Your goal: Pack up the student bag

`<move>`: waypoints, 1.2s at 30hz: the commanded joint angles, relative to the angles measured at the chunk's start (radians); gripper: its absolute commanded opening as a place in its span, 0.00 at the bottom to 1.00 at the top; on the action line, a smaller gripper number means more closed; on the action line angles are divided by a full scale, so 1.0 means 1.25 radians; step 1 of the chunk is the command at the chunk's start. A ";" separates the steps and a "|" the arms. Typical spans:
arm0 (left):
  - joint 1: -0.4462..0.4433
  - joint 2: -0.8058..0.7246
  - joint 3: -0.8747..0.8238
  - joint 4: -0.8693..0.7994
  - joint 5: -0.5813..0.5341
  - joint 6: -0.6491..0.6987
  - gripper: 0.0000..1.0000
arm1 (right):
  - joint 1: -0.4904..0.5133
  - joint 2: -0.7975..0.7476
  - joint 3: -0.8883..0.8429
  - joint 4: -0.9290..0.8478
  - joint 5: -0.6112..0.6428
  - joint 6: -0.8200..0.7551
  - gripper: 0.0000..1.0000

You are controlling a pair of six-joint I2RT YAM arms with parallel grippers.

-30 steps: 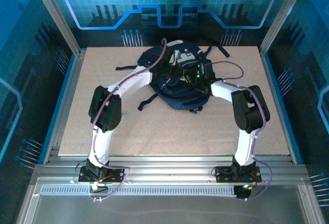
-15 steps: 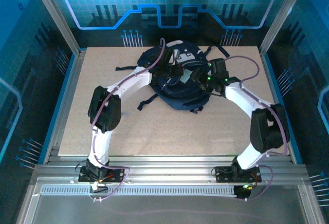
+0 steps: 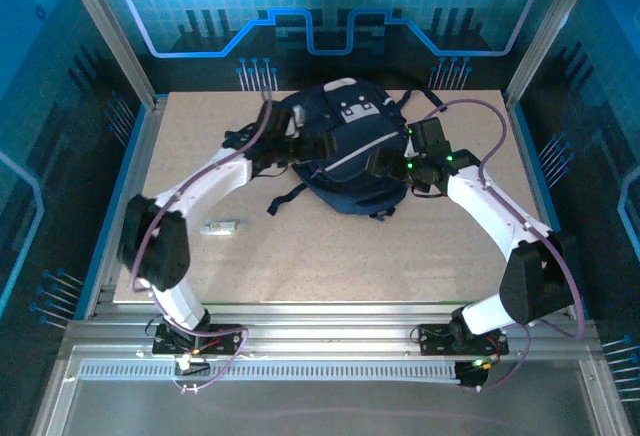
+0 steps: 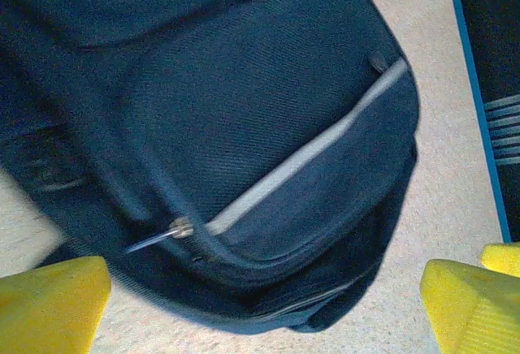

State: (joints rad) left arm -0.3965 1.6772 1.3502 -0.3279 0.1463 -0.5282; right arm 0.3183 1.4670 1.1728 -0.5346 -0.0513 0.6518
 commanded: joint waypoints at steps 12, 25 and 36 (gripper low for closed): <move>0.222 -0.280 -0.379 -0.131 -0.172 -0.247 0.99 | 0.190 0.112 0.121 0.008 0.010 -0.131 1.00; 0.223 -0.267 -0.409 -0.307 -0.312 -0.664 0.99 | 0.225 0.145 0.134 -0.020 0.069 -0.153 1.00; 0.295 -0.118 -0.387 -0.236 -0.251 -0.731 0.96 | 0.226 0.121 0.097 -0.019 0.115 -0.162 1.00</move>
State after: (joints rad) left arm -0.0471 1.4998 0.8604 -0.6487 -0.1974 -1.3804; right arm 0.5888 1.6470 1.3125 -0.5388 0.0563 0.4679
